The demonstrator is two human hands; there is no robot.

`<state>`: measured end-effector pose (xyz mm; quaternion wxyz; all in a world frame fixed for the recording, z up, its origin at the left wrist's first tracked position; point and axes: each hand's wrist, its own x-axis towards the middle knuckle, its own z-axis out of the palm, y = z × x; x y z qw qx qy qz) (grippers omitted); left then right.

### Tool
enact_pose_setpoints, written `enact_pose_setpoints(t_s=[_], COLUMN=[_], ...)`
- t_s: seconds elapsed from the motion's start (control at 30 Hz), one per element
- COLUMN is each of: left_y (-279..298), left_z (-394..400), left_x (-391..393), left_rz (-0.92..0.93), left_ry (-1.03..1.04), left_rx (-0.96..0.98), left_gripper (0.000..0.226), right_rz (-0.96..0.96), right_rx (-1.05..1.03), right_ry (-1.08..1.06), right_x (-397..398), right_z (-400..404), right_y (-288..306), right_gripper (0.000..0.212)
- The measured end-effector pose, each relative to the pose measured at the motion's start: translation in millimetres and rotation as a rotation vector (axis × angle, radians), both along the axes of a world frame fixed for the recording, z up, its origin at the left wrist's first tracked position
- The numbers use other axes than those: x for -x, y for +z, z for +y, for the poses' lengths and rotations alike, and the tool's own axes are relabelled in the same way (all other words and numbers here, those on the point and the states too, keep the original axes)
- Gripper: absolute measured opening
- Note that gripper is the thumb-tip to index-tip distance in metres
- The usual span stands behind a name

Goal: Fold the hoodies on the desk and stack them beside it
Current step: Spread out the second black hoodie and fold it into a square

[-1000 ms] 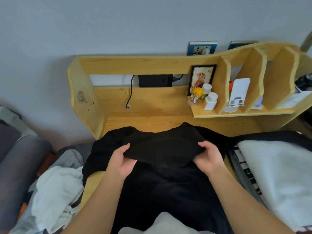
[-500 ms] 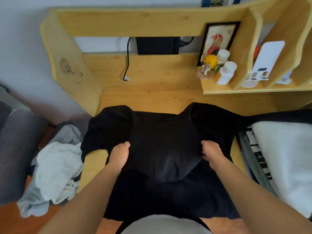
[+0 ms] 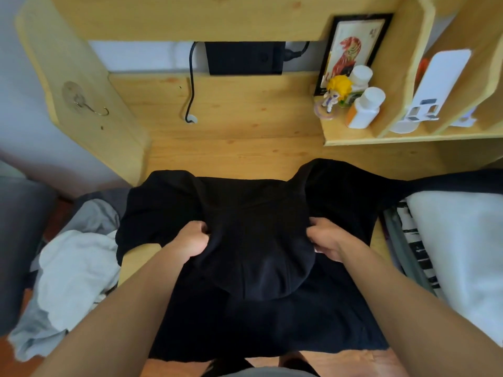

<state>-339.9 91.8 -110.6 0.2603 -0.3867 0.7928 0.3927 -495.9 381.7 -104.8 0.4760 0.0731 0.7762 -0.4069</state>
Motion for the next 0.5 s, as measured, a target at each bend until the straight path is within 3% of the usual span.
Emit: enact_pose_setpoints(t_s=[0.1, 0.17, 0.23, 0.3, 0.33, 0.43, 0.5], left_y=[8, 27, 50, 56, 51, 37, 33], left_z=[-2, -15, -26, -29, -27, -15, 1], left_x=[1, 4, 5, 9, 13, 24, 23], left_rz=[0.036, 0.221, 0.407, 0.469, 0.444, 0.274, 0.148], left_ry=[-0.003, 0.330, 0.642, 0.746, 0.782, 0.960, 0.979], left_rx=[0.116, -0.157, -0.567, -0.705, -0.651, -0.329, -0.368], left_gripper=[0.018, 0.023, 0.027, 0.029, 0.029, 0.034, 0.055], right_rz=[0.095, 0.018, -0.055, -0.072, -0.023, 0.281, 0.364], right_rx=[-0.118, -0.006, 0.193, 0.347, 0.327, -0.011, -0.117], right_ry=[0.035, -0.092, -0.228, -0.359, -0.427, -0.582, -0.547], right_x=[7, 22, 37, 48, 50, 48, 33], right_z=[5, 14, 23, 21, 14, -6, -15], right_y=[0, 15, 36, 46, 45, 29, 29], right_gripper=[0.041, 0.046, 0.046, 0.046, 0.047, 0.039, 0.025])
